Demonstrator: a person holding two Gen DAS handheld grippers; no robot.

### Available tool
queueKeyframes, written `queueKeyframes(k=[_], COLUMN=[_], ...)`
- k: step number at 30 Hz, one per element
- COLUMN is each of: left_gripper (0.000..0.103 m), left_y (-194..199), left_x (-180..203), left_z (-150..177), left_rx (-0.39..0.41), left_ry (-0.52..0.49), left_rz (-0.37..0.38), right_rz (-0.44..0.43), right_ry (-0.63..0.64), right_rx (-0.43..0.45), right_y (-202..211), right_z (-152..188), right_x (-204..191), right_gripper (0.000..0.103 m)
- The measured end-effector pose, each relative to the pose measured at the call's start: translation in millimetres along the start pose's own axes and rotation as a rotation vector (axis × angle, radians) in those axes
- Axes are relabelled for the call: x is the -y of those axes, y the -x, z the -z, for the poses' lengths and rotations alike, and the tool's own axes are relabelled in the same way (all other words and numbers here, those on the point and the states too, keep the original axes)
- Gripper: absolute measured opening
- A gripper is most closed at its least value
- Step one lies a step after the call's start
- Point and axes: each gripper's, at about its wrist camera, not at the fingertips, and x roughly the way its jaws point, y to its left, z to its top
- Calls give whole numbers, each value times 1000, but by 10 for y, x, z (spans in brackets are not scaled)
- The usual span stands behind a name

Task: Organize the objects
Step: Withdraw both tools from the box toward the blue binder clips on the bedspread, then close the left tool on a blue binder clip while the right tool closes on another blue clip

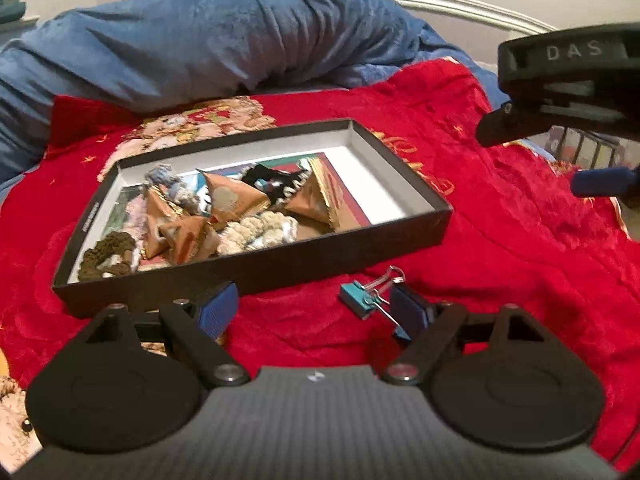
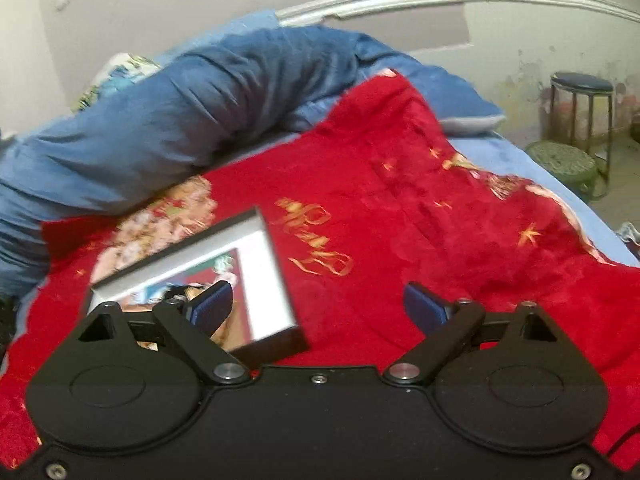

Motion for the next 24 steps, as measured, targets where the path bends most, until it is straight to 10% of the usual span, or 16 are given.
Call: queueKeyframes(k=[12,19,24], left_gripper=[87,30,30], left_y=[-49,-175,-111], left_x=[335,523,417], left_z=[83,152,153], left_rx=[-40,-73,-85], left_ry=[2,-23,21], left_rz=[104,29,34], right_rz=[-28,-36,-47], right_ry=[-154,-197,-184], right_rx=[-169,-154,-166], right_y=[-349,-299,-303], right_z=[101,70,76], right_x=[165,260,237], right_gripper=[88,88,85])
